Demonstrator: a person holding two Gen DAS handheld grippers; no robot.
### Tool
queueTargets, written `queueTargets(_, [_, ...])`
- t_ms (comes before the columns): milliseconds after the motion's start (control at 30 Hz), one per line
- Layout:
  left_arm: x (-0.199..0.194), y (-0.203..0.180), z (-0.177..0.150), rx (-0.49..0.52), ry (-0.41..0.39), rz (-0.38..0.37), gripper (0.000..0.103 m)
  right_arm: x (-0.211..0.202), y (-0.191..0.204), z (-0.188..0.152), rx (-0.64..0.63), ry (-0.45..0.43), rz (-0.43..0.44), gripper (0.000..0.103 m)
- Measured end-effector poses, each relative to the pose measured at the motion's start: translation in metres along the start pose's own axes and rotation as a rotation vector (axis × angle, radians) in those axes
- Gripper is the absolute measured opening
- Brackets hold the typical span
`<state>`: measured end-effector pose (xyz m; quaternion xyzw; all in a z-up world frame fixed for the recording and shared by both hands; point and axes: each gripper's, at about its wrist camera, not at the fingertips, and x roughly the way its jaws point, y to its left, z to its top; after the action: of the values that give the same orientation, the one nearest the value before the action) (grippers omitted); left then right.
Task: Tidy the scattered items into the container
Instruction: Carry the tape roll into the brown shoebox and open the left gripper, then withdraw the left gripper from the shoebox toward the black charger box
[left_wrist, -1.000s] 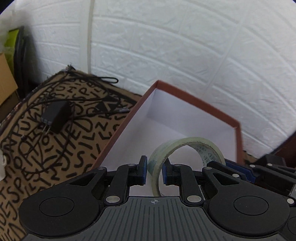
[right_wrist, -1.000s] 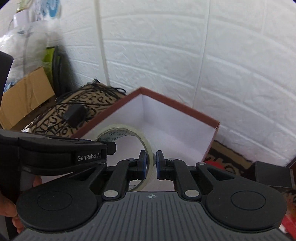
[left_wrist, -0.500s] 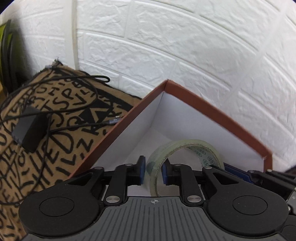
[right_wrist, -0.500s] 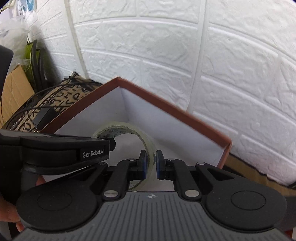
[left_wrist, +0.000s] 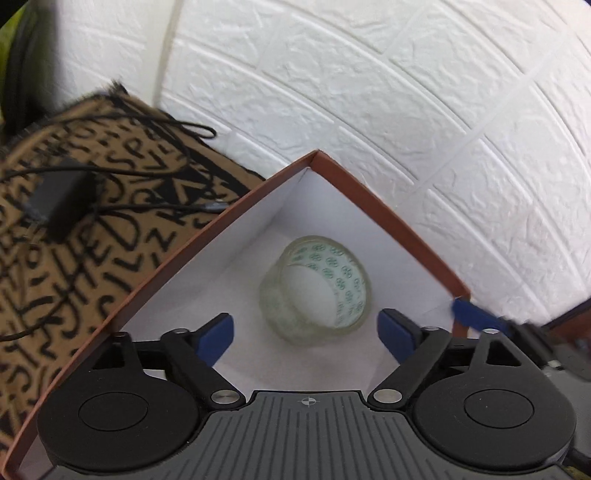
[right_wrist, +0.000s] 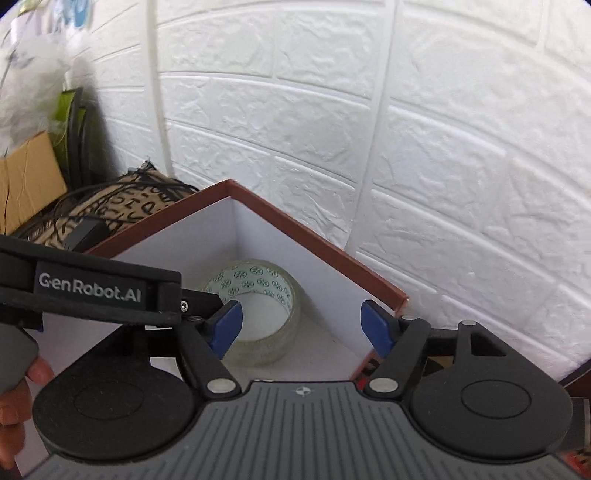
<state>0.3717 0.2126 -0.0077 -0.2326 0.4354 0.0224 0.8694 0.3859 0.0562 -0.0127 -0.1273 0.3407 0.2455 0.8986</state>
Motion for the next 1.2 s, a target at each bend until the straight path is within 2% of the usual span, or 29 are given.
queueTargets(67, [-0.004, -0.005, -0.01, 0.025, -0.014, 0.031, 0.099, -0.01, 0.007, -0.006, -0.067, -0.019, -0.038, 0.076])
queueTargets(167, [0.003, -0.005, -0.023, -0.011, 0.047, -0.002, 0.1, -0.02, 0.009, -0.018, -0.129, -0.011, -0.097, 0.081])
queueTargets(267, [0.012, -0.012, -0.036, -0.032, 0.082, -0.017, 0.099, -0.031, 0.001, -0.029, -0.142, 0.004, -0.1, 0.081])
queueTargets(433, [0.011, -0.033, -0.048, 0.0, 0.056, -0.055, 0.1, -0.052, -0.017, -0.041, -0.118, -0.02, -0.103, 0.085])
queueTargets(500, [0.006, -0.04, -0.049, 0.022, 0.028, -0.049, 0.099, -0.058, -0.026, -0.042, -0.079, -0.02, -0.081, 0.087])
queueTargets(567, [0.002, -0.046, -0.05, 0.049, 0.003, -0.009, 0.1, -0.065, -0.031, -0.043, -0.042, -0.021, -0.044, 0.09])
queueTargets(767, [-0.034, -0.053, -0.062, 0.092, -0.079, 0.039, 0.101, -0.096, -0.02, -0.047, -0.071, -0.067, -0.028, 0.095])
queueTargets(967, [-0.091, -0.062, -0.098, 0.227, -0.246, 0.085, 0.103, -0.144, -0.009, -0.066, -0.089, -0.135, -0.009, 0.102])
queueTargets(1200, [-0.137, -0.077, -0.15, 0.326, -0.35, 0.109, 0.103, -0.202, 0.006, -0.109, -0.126, -0.231, -0.05, 0.103])
